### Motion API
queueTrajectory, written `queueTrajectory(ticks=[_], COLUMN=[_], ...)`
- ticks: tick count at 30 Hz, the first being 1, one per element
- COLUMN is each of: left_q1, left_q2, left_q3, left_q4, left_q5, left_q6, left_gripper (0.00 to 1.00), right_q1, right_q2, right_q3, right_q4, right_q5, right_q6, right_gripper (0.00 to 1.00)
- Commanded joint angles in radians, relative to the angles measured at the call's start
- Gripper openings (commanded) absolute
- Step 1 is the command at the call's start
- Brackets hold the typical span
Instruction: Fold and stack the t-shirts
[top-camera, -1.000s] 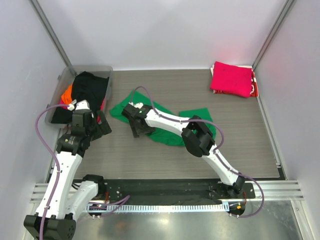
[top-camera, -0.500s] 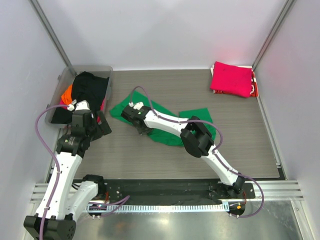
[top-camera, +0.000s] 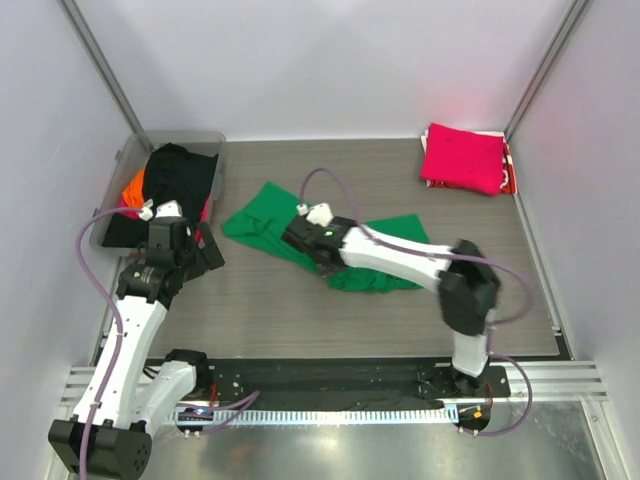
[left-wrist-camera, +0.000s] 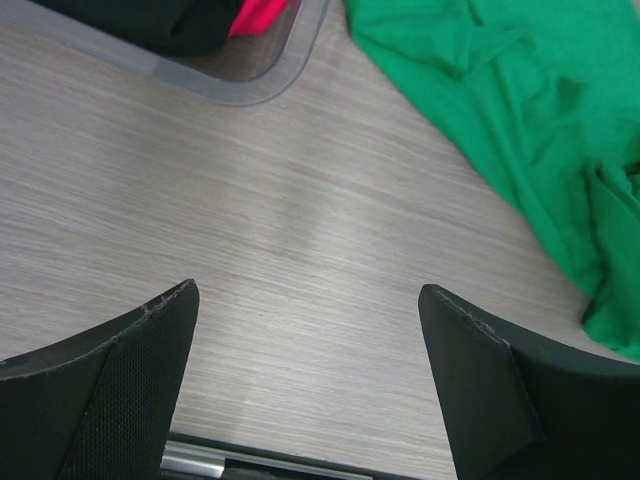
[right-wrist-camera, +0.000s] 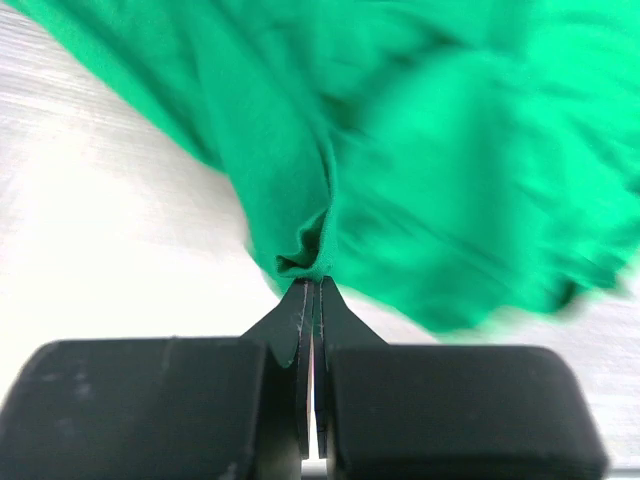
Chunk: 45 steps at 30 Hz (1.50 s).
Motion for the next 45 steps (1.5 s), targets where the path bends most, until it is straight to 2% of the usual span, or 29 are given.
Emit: queueTrajectory(ticks=[1, 2, 5, 8, 9, 13, 18, 25, 33, 37, 41, 45], left_q1=[0.005, 0.005, 0.004, -0.036, -0.071, -0.133, -0.14, -0.189, -0.268, -0.3, -0.323, -0.335], left_q2=[0.047, 0.059, 0.098, 0.165, 0.193, 0.361, 0.658, 0.923, 1.067, 1.124, 1.182, 1.208], left_q3=[0.025, 0.037, 0.039, 0.05, 0.06, 0.148, 0.269, 0.454, 0.577, 0.622, 0.663, 0.663], left_q4=[0.017, 0.013, 0.054, 0.098, 0.109, 0.158, 0.206, 0.217, 0.175, 0.128, 0.079, 0.066], left_q5=[0.008, 0.013, 0.069, 0.066, 0.051, 0.003, -0.021, -0.036, -0.16, -0.279, -0.374, -0.4], left_q6=[0.002, -0.001, -0.038, -0.082, -0.09, -0.119, -0.133, -0.124, -0.078, -0.032, -0.018, -0.007], left_gripper=[0.91, 0.9, 0.84, 0.83, 0.83, 0.83, 0.77, 0.71, 0.66, 0.63, 0.55, 0.5], right_q1=[-0.003, -0.005, -0.017, -0.043, -0.052, -0.103, -0.112, -0.114, -0.115, -0.117, -0.121, -0.125], right_q2=[-0.319, -0.432, -0.639, -0.784, -0.875, -1.016, -1.008, -0.991, -0.982, -0.981, -0.971, -0.971], right_q3=[-0.109, -0.196, -0.359, -0.489, -0.517, -0.619, -0.63, -0.659, -0.662, -0.662, -0.662, -0.663], right_q4=[-0.033, -0.039, -0.082, -0.14, -0.157, -0.162, -0.156, -0.111, -0.094, -0.091, -0.088, -0.087], right_q5=[0.111, 0.122, 0.142, 0.165, 0.168, 0.185, 0.188, 0.159, 0.148, 0.144, 0.14, 0.139], right_q6=[0.062, 0.087, 0.171, 0.248, 0.287, 0.328, 0.308, 0.268, 0.245, 0.242, 0.234, 0.233], right_gripper=[0.01, 0.01, 0.01, 0.01, 0.01, 0.01, 0.01, 0.01, 0.01, 0.01, 0.01, 0.01])
